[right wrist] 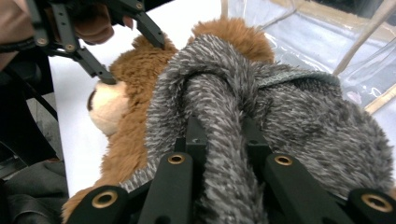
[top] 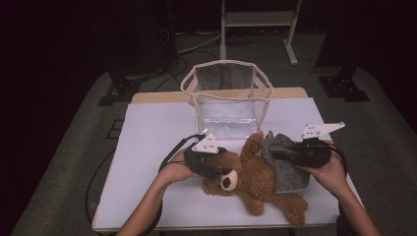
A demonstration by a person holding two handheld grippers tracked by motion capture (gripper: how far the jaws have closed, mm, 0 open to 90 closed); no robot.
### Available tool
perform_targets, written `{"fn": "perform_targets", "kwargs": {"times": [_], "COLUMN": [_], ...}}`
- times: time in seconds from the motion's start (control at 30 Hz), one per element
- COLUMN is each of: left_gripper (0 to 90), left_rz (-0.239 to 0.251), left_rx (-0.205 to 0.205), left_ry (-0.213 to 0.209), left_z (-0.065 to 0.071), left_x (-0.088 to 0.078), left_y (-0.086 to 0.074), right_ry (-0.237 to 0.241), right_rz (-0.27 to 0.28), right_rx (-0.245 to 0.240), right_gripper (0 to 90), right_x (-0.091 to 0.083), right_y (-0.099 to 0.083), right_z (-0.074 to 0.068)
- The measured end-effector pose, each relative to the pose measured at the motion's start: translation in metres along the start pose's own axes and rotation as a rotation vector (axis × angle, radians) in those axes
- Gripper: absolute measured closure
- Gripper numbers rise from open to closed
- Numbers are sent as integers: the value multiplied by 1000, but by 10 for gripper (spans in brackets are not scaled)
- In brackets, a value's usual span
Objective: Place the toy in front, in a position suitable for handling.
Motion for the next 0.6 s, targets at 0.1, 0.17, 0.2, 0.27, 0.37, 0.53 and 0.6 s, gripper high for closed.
{"fn": "perform_targets", "kwargs": {"times": [0.1,0.17,0.2,0.27,0.37,0.53,0.6], "left_gripper": [312,256,232,222,201,155,155], "left_rz": [0,1,5,8,-1,-10,-8], "left_rx": [15,21,13,10,7,-39,-53], "left_ry": [3,20,23,20,16,5,-21], "left_z": [0,-2,-3,-4,-5,-7,-5], "left_x": [-2,-5,-7,-9,-12,-5,0], "left_y": [0,0,-1,-2,-5,-10,-11], "right_ry": [34,50,47,45,61,74,79], "right_rz": [-45,-45,-46,-47,-46,-31,-29], "right_rx": [-17,-25,-31,-40,-43,-42,-42], "right_gripper": [775,776,777,778,780,781,781], "right_x": [15,20,20,18,13,9,9], "right_y": [-7,-11,-13,-16,-24,-31,-31], "right_z": [-7,-14,-17,-21,-28,-33,-33]}}
Point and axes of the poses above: each handheld gripper's, and its own axes: x roughly forward along the jaws, y roughly out of its top, z roughly to its right, the point moved 6 cm from there along x, roughly forward along the jaws, and after that the axes turned 1 degree about z, right-handed, at the moved point
